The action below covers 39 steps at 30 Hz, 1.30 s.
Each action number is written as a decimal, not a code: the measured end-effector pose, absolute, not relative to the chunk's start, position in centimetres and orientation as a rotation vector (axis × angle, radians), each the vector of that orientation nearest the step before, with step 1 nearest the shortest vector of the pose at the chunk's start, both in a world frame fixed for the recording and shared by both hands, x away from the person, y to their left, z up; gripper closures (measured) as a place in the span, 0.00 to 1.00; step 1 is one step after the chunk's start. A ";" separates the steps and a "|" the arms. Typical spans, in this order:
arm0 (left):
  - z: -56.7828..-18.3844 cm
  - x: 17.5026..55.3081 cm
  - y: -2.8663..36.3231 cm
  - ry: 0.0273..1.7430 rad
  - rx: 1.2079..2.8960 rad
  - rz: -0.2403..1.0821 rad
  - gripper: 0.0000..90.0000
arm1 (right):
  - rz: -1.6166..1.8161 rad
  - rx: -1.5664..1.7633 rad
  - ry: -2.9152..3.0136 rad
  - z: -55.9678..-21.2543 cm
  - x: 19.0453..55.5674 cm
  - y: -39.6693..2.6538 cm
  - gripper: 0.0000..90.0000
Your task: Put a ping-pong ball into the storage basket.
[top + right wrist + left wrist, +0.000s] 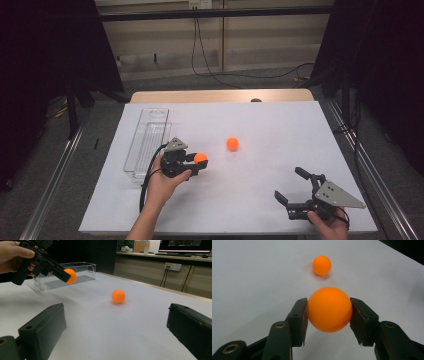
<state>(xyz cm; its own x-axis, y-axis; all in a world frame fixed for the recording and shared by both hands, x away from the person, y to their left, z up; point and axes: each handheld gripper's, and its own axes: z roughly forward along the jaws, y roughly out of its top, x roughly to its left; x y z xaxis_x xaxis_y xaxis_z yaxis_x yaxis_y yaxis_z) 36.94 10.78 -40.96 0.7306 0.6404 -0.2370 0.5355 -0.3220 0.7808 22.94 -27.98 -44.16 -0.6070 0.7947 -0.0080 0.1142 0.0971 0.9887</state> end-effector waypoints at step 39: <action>-39.6 37.2 12.5 0.902 1.972 0.182 0.56 | 1.564 0.920 1.790 -44.1 23.2 -28.2 0.01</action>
